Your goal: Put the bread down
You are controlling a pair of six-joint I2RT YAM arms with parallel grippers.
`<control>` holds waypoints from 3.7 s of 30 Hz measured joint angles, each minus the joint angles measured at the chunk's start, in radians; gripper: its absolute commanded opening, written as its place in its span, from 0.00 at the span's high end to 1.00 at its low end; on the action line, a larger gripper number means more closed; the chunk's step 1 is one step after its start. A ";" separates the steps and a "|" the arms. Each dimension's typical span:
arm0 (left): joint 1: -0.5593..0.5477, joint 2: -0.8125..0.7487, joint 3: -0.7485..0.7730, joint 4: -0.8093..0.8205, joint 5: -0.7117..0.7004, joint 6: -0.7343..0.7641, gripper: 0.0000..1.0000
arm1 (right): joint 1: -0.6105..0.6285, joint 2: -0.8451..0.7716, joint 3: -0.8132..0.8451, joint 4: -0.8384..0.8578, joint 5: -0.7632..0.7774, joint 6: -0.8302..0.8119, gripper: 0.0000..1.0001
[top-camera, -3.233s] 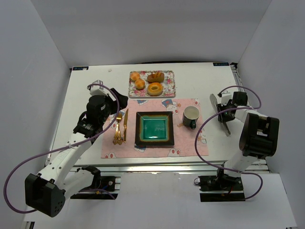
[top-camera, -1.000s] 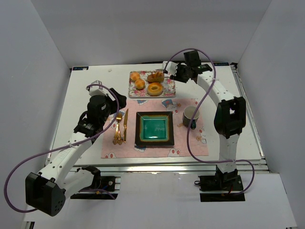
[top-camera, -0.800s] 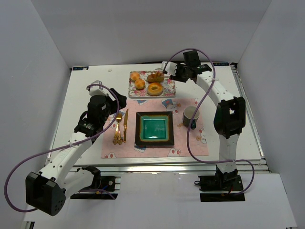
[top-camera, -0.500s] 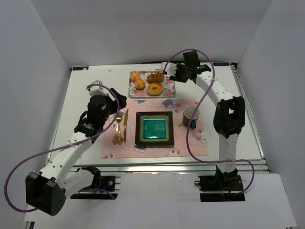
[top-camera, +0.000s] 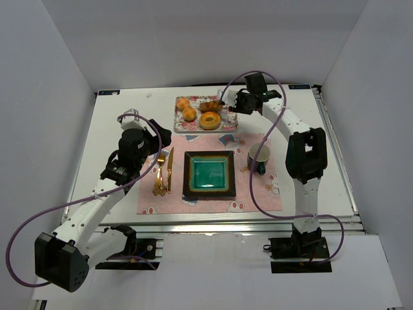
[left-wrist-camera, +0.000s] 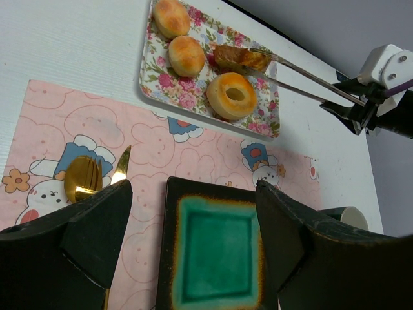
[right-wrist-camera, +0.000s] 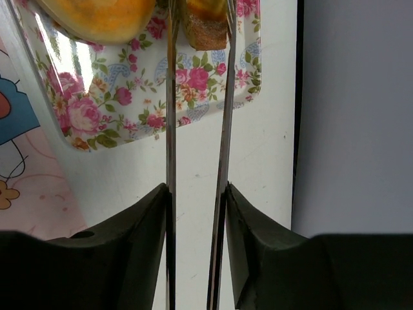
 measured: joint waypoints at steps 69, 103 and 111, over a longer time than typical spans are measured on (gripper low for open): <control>0.006 -0.075 -0.035 0.001 -0.017 -0.031 0.31 | 0.216 -1.103 -0.982 -0.110 -0.228 0.288 0.52; 0.006 -0.003 -0.035 0.018 0.114 -0.027 1.00 | -0.387 -0.830 -0.836 0.234 -0.079 1.045 1.00; 0.006 0.004 -0.033 0.019 0.116 -0.025 0.79 | -0.467 -0.792 -0.902 0.297 -0.084 1.095 1.00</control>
